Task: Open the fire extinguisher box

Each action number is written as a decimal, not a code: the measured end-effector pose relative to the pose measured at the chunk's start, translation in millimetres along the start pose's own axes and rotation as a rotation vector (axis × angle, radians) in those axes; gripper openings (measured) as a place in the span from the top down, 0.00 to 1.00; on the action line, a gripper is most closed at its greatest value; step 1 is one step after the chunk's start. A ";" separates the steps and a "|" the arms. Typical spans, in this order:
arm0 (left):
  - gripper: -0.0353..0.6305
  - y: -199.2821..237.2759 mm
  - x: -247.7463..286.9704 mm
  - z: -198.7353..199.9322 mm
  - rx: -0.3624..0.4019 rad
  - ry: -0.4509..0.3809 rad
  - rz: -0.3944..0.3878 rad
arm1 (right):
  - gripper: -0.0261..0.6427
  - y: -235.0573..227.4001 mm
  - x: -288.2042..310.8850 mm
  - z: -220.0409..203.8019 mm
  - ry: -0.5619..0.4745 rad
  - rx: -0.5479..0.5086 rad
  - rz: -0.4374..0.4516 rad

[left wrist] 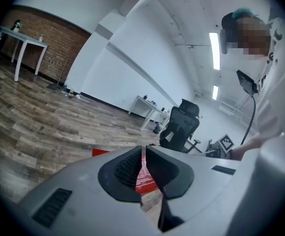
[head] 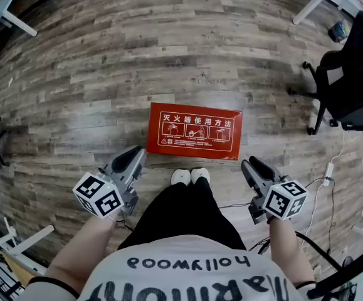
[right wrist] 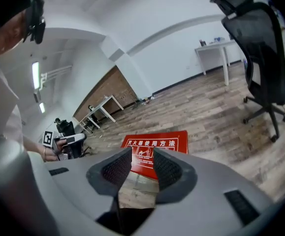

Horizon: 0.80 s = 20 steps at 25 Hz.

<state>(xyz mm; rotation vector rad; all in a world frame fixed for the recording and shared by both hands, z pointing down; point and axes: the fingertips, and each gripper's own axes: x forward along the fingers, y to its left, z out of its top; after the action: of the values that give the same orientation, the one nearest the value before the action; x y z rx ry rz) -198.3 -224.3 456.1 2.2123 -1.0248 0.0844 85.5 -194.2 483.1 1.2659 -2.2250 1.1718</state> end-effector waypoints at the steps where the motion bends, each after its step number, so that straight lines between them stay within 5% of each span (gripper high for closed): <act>1: 0.94 9.8 3.5 -4.4 -0.001 0.006 0.023 | 0.78 -10.6 6.2 -6.2 0.018 0.040 0.007; 4: 0.91 39.7 14.0 -21.7 -0.003 0.047 0.097 | 0.76 -41.9 24.1 -25.7 0.059 0.154 0.022; 9: 0.73 77.5 24.8 -64.1 -0.079 0.128 0.167 | 0.75 -81.1 41.9 -57.8 0.080 0.342 0.049; 20: 0.64 128.2 27.3 -138.5 -0.269 0.279 0.223 | 0.74 -107.7 82.6 -72.8 0.094 0.473 0.151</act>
<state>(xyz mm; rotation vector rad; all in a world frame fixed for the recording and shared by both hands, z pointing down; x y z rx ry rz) -238.6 -215.3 642.3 1.7815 -1.0530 0.3262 120.6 -212.2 632.0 1.1817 -2.0740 1.8565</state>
